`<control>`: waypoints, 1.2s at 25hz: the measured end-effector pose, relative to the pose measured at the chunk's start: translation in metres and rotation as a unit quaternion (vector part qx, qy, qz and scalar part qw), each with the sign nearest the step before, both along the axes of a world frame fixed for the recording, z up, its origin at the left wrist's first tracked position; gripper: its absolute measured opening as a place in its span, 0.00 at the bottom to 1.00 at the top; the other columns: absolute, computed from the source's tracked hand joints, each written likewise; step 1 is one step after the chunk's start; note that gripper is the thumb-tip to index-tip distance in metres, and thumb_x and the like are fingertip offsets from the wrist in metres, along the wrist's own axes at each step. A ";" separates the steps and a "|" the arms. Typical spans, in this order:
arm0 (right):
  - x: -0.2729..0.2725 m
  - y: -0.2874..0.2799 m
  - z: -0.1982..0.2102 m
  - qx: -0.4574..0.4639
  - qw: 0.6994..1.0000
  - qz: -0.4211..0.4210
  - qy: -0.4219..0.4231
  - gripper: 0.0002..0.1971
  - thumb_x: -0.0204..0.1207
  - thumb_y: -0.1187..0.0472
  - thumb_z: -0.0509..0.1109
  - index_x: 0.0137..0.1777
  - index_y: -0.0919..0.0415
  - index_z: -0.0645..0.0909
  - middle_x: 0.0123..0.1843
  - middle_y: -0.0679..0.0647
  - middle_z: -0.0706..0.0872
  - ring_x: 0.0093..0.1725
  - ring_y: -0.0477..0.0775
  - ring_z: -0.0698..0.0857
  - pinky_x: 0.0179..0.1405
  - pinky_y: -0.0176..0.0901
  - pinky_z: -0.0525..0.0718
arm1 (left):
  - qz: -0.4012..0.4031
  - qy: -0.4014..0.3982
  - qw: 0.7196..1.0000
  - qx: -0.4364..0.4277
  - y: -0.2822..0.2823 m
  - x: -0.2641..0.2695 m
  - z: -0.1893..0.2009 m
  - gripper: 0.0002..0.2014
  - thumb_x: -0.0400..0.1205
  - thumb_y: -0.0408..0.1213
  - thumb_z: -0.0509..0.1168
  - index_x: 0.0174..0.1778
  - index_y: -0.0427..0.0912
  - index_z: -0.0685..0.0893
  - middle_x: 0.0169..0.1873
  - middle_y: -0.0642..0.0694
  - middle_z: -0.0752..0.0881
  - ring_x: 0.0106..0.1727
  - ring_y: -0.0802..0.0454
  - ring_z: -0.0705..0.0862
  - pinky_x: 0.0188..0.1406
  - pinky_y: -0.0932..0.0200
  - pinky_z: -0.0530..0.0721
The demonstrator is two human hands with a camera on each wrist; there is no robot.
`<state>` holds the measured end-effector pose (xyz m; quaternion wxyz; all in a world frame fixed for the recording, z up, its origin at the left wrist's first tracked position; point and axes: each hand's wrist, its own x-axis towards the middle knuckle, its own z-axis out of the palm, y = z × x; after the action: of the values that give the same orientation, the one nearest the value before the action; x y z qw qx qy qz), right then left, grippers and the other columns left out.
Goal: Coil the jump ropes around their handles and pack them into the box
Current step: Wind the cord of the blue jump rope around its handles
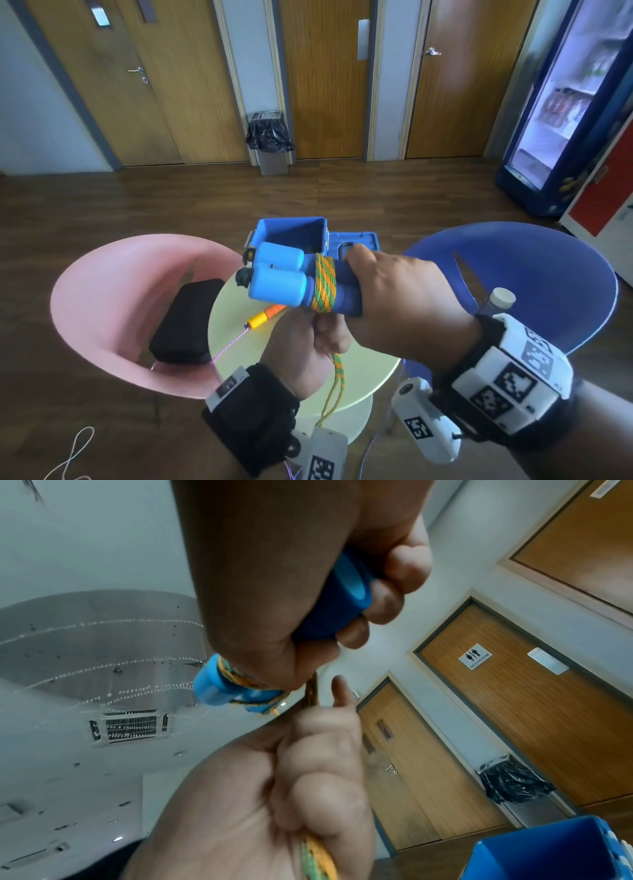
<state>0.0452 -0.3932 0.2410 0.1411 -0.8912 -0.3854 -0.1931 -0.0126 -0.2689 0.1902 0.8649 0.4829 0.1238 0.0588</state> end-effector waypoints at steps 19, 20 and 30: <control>0.046 0.016 -0.062 -0.315 0.936 -0.110 0.112 0.10 0.75 0.60 0.65 0.55 0.59 0.72 0.40 0.47 0.78 0.31 0.52 0.75 0.25 0.42 0.64 | -0.172 0.124 0.839 0.502 0.035 -0.014 -0.005 0.13 0.84 0.42 0.63 0.32 0.49 0.80 0.27 0.54 0.72 0.34 0.53 0.72 0.35 0.56 0.71; 0.040 0.018 -0.064 -0.337 0.930 -0.092 0.113 0.11 0.75 0.60 0.65 0.56 0.59 0.73 0.41 0.48 0.79 0.30 0.52 0.74 0.26 0.42 0.65 | -0.191 0.115 0.809 0.543 0.040 -0.014 -0.001 0.14 0.83 0.43 0.65 0.31 0.47 0.78 0.26 0.55 0.72 0.39 0.54 0.76 0.40 0.54 0.75; -0.015 0.008 -0.046 -0.420 0.896 0.125 0.069 0.10 0.72 0.58 0.69 0.52 0.58 0.75 0.37 0.52 0.82 0.32 0.56 0.81 0.38 0.49 0.84 | -0.281 0.046 0.643 0.711 0.065 -0.017 0.023 0.10 0.78 0.55 0.71 0.44 0.53 0.88 0.40 0.48 0.87 0.42 0.57 0.80 0.42 0.58 0.77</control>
<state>0.0300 -0.3852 0.1946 -0.1971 -0.8234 -0.5278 0.0679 -0.0293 -0.2040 0.2130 0.2230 0.9631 -0.0578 -0.1392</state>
